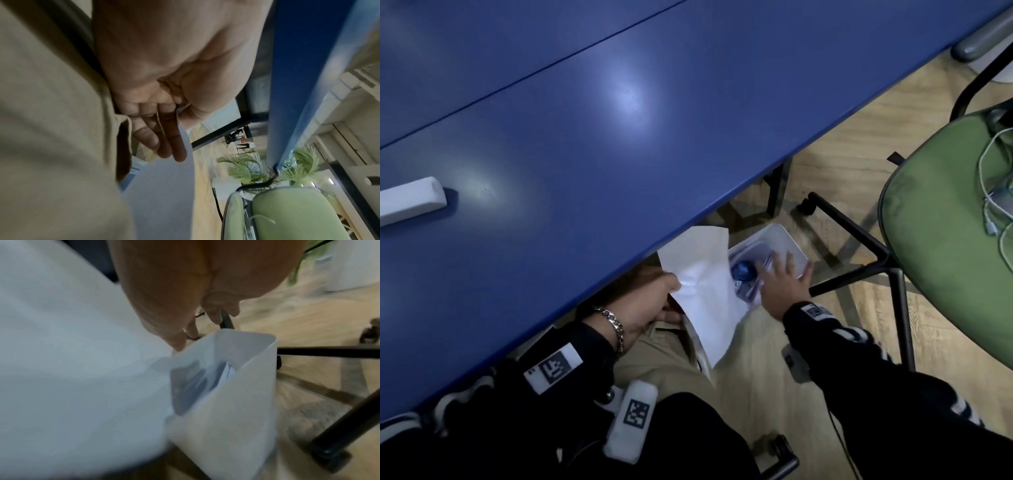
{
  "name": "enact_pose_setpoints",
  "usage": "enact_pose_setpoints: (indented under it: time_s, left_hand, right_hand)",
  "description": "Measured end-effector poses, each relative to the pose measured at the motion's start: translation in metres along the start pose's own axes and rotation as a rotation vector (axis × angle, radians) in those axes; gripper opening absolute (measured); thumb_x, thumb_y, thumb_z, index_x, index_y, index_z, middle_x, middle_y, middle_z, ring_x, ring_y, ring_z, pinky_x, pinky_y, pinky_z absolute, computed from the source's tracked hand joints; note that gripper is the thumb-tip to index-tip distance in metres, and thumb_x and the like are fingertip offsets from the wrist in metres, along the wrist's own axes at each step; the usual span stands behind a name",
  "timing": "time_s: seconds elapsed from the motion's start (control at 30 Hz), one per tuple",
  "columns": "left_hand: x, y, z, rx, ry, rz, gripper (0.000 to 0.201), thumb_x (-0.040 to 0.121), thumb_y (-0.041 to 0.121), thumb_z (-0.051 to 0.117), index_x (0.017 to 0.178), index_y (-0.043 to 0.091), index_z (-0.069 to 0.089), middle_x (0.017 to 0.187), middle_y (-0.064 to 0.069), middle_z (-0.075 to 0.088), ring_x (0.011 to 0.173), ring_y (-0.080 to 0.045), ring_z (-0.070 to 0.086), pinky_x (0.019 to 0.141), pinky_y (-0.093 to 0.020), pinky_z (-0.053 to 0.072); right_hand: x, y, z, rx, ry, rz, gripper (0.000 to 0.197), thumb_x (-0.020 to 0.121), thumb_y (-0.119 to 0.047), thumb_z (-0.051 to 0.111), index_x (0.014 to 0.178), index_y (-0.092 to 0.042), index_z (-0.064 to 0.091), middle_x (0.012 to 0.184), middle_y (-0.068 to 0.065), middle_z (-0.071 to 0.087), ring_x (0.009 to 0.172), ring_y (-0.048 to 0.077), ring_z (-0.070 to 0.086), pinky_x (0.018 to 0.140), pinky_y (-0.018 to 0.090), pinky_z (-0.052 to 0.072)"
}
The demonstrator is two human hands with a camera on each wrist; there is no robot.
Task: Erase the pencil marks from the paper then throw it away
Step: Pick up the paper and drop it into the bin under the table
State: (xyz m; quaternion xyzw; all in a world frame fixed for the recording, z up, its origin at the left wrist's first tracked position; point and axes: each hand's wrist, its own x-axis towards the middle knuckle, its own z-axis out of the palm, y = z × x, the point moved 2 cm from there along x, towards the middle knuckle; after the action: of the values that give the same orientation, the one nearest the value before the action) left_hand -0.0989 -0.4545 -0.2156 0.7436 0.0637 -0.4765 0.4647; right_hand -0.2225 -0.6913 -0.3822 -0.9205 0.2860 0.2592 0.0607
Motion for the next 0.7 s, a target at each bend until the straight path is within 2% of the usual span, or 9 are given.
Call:
enact_pose_setpoints:
  time_s: [0.03,0.1,0.17,0.23,0.33,0.4,0.47,0.57,0.7]
  left_hand:
    - [-0.006,0.001,0.0,0.007,-0.029,0.03,0.02,0.098,0.005,0.052,0.095,0.008,0.072,0.095,-0.013,0.073,0.076,-0.022,0.07,0.086,-0.05,0.06]
    - [-0.022,0.003,0.001,0.076,-0.104,0.106,0.021,0.09,0.016,0.059,0.085,0.01,0.079,0.092,-0.002,0.078,0.081,-0.018,0.07,0.084,-0.04,0.055]
    - [-0.039,0.006,0.002,0.202,-0.165,0.185,0.038,0.072,0.037,0.062,0.089,0.007,0.078,0.092,-0.002,0.078,0.082,-0.016,0.067,0.082,-0.037,0.048]
    - [-0.052,0.006,0.003,0.286,-0.214,0.224,0.054,0.067,0.045,0.058,0.094,0.001,0.074,0.099,-0.012,0.079,0.085,-0.02,0.069,0.084,-0.043,0.051]
    - [-0.085,0.015,0.0,0.368,-0.238,0.318,0.052,0.072,0.045,0.054,0.09,-0.002,0.069,0.092,-0.016,0.076,0.08,-0.018,0.064,0.085,-0.056,0.054]
    - [-0.114,0.024,-0.006,0.439,-0.209,0.4,0.049,0.075,0.045,0.051,0.084,-0.001,0.064,0.076,-0.01,0.067,0.071,-0.015,0.056,0.076,-0.058,0.051]
    - [-0.146,0.034,-0.017,0.513,-0.156,0.512,0.043,0.081,0.043,0.049,0.08,0.001,0.061,0.071,-0.01,0.064,0.062,-0.017,0.054,0.07,-0.057,0.05]
    - [-0.196,0.048,-0.045,0.503,-0.053,0.661,0.035,0.09,0.037,0.048,0.09,0.008,0.069,0.085,-0.008,0.075,0.075,-0.032,0.07,0.07,-0.052,0.057]
    - [-0.243,0.052,-0.107,0.372,0.096,0.706,0.03,0.092,0.03,0.055,0.097,0.008,0.074,0.092,-0.008,0.079,0.088,-0.035,0.074,0.08,-0.054,0.059]
  right_hand:
    - [0.002,0.008,-0.004,0.13,0.054,0.039,0.052,0.1,-0.047,0.038,0.151,-0.037,0.032,0.166,0.009,0.017,0.153,0.034,0.013,0.118,0.068,0.0]
    - [-0.008,0.016,-0.017,0.591,0.098,0.001,0.046,0.099,-0.051,0.046,0.14,-0.031,0.051,0.147,0.005,0.051,0.137,0.028,0.046,0.117,0.049,0.028]
    - [-0.028,0.014,-0.028,1.24,-0.085,-0.014,0.032,0.098,-0.037,0.059,0.127,-0.025,0.066,0.124,0.0,0.069,0.115,0.026,0.064,0.1,0.038,0.048]
    - [-0.048,0.015,-0.029,1.604,-0.287,0.094,0.035,0.091,-0.014,0.065,0.126,-0.02,0.066,0.111,0.008,0.073,0.093,0.026,0.07,0.085,0.035,0.054]
    - [-0.076,0.029,-0.032,1.714,-0.393,0.175,0.045,0.075,-0.006,0.066,0.12,-0.011,0.064,0.094,0.015,0.06,0.074,0.024,0.058,0.073,0.036,0.049]
    - [-0.096,0.043,-0.042,1.721,-0.456,0.127,0.042,0.075,-0.012,0.07,0.116,-0.002,0.063,0.098,0.019,0.062,0.079,0.026,0.062,0.072,0.035,0.049]
    - [-0.118,0.053,-0.065,1.719,-0.488,0.068,0.042,0.084,-0.012,0.067,0.123,0.004,0.064,0.115,0.022,0.068,0.095,0.031,0.068,0.08,0.038,0.053]
    - [-0.15,0.056,-0.117,1.717,-0.415,-0.055,0.053,0.082,-0.015,0.077,0.128,0.008,0.061,0.125,0.027,0.066,0.101,0.034,0.071,0.088,0.041,0.058]
    - [-0.199,0.019,-0.214,1.558,-0.232,-0.256,0.027,0.091,-0.005,0.055,0.108,0.0,0.075,0.105,0.025,0.074,0.085,0.035,0.075,0.068,0.039,0.062]
